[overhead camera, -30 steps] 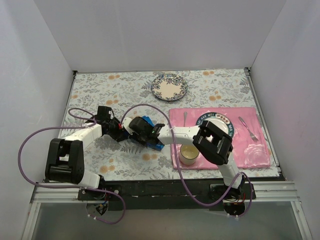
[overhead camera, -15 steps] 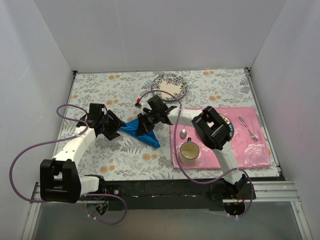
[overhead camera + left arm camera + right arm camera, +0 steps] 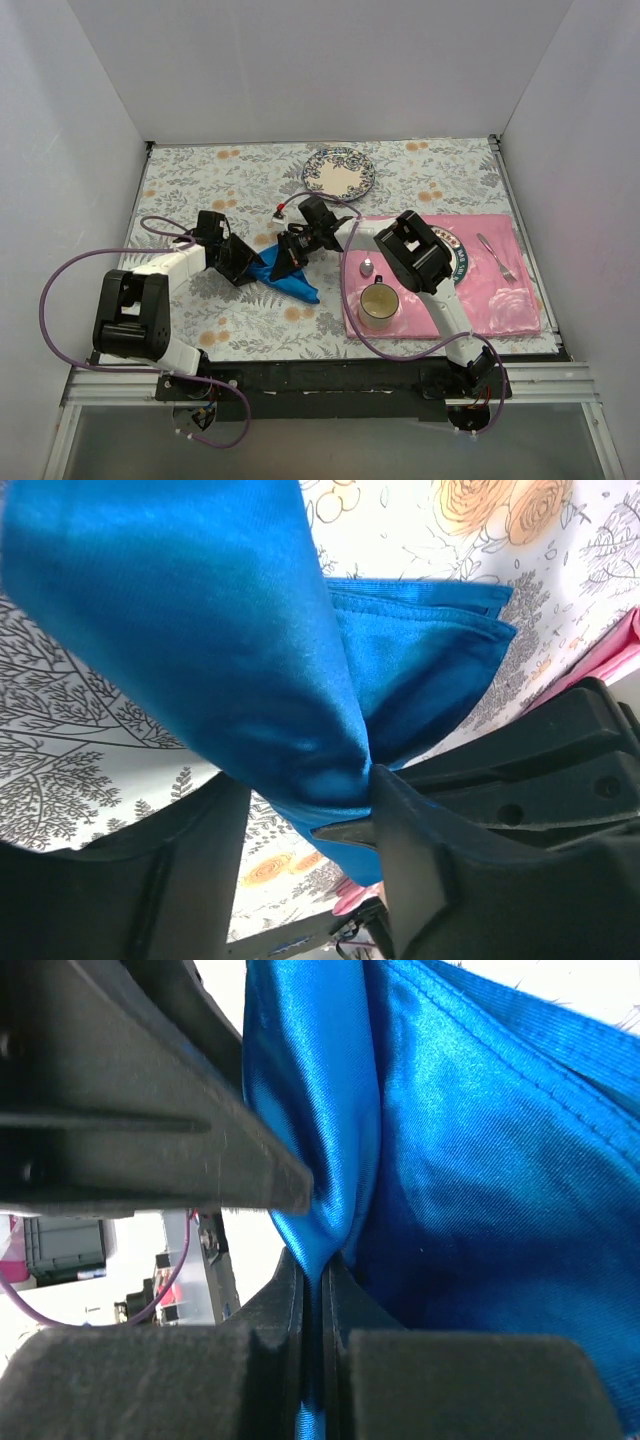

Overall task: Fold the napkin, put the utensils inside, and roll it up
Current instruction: Roll the napkin with the utensil

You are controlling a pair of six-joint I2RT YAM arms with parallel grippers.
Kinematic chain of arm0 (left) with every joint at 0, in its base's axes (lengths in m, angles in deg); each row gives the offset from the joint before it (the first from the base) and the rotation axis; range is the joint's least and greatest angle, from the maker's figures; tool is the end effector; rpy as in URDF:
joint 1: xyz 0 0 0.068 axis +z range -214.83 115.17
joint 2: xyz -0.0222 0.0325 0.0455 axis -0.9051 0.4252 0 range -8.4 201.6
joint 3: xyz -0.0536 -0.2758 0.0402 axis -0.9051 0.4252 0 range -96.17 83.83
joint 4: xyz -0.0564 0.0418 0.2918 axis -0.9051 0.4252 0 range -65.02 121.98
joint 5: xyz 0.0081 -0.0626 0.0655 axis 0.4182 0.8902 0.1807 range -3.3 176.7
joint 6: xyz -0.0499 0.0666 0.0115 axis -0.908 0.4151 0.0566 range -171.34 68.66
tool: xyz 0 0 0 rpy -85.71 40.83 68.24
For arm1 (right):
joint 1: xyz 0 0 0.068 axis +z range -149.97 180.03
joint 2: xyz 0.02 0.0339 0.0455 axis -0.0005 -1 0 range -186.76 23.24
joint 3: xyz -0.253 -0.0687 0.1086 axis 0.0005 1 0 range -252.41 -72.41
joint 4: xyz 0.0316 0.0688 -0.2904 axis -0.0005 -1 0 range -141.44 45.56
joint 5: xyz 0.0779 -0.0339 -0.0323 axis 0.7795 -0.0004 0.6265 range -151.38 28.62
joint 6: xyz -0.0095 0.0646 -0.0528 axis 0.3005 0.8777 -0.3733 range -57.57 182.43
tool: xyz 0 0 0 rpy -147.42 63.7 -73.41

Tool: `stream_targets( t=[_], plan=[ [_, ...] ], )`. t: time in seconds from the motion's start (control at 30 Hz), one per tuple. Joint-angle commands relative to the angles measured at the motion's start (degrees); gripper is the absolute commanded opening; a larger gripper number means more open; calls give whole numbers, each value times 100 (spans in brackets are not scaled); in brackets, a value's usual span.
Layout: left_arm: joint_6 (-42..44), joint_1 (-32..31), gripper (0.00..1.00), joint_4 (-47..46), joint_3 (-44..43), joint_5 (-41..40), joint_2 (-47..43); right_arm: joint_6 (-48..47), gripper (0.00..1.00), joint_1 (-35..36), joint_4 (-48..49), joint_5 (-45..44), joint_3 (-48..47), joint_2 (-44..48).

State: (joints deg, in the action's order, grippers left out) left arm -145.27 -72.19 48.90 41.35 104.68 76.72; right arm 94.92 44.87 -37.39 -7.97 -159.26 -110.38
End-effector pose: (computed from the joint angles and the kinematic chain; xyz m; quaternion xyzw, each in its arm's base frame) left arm 0.2994 -0.0615 0.1062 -0.6400 0.7257 -0.2521 0.0089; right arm 0.3412 0.4227 0.0703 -0.2768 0.7834 0.5548 0.0421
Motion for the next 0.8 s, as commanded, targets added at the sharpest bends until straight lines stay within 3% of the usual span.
stream_targets(
  t=[0.0, 0.13, 0.27, 0.5, 0.77],
  plan=[
    [-11, -12, 45, -20, -217, -321, -23, -855, 4, -2, -1334, -444, -226, -261],
    [24, -12, 27, 16, -173, -444, 118, -1602, 11, 16, -2145, -884, -517, -182],
    [94, -12, 22, 25, -155, -453, 312, -2228, 26, 68, -2848, -1410, -859, -77],
    [164, -12, 18, 69, -191, -462, 400, -3081, 52, 376, -3613, -2588, -1317, 319],
    [156, -11, 18, 148, -270, -418, 330, -3609, 65, 965, -3878, -4353, -1554, 916]
  ],
)
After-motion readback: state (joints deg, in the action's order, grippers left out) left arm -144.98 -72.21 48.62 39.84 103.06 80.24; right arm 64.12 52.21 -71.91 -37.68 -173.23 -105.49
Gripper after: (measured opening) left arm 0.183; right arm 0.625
